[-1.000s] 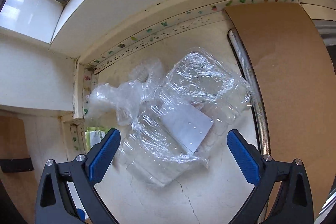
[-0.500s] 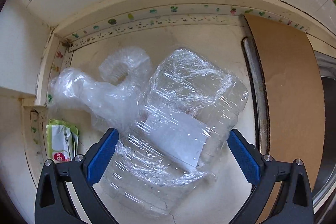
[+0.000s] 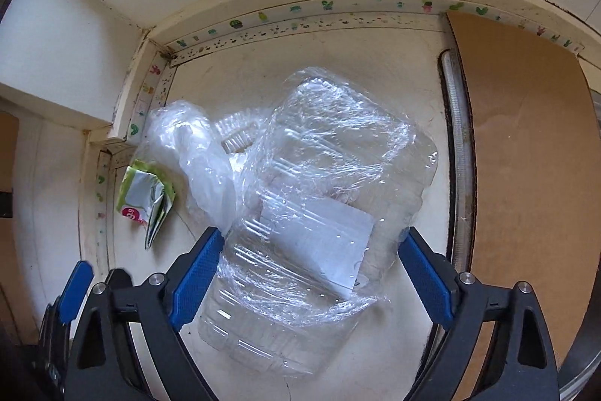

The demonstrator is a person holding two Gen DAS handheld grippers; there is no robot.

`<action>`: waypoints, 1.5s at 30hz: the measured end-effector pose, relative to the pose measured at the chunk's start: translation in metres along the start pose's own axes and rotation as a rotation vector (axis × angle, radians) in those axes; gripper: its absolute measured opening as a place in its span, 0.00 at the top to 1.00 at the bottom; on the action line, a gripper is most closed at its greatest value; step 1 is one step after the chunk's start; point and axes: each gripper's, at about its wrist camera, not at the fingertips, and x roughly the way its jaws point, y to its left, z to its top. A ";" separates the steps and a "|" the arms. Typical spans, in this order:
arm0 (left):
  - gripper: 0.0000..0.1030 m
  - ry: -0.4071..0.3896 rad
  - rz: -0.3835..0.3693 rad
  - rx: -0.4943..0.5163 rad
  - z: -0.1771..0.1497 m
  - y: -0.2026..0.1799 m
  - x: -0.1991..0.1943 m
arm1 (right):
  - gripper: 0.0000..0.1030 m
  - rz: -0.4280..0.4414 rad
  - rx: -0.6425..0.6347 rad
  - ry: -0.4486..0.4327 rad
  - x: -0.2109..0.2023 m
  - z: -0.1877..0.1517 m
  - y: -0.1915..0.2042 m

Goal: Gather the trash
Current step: 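Grasp the plastic-wrapped clear container with the right tool while the left tool reaches the snack packet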

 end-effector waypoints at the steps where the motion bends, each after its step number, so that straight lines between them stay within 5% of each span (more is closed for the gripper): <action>1: 0.39 0.021 -0.004 0.004 0.003 -0.001 0.007 | 0.13 0.019 -0.007 -0.001 -0.001 -0.002 -0.001; 10: 0.40 0.115 -0.056 -0.067 0.016 0.004 0.047 | 0.13 0.134 -0.071 0.035 -0.008 -0.016 -0.046; 12: 0.51 0.117 -0.077 -0.083 0.019 0.003 0.051 | 0.13 0.166 -0.078 0.036 -0.011 -0.022 -0.049; 14: 0.86 0.146 -0.093 -0.086 0.019 0.000 0.058 | 0.13 0.191 -0.091 0.030 -0.014 -0.026 -0.052; 17: 1.00 0.136 -0.080 -0.075 0.015 -0.004 0.056 | 0.13 0.207 -0.113 0.025 -0.030 -0.032 -0.068; 29: 1.00 0.135 -0.191 -0.084 -0.052 -0.013 -0.011 | 0.09 0.178 -0.289 0.074 -0.039 -0.081 -0.062; 35: 1.00 0.137 -0.196 -0.072 -0.088 -0.007 -0.041 | 0.08 0.066 -0.395 0.070 -0.035 -0.114 -0.048; 45: 1.00 0.090 -0.181 -0.063 -0.076 0.008 -0.048 | 0.01 -0.109 -0.479 -0.025 -0.036 -0.160 -0.030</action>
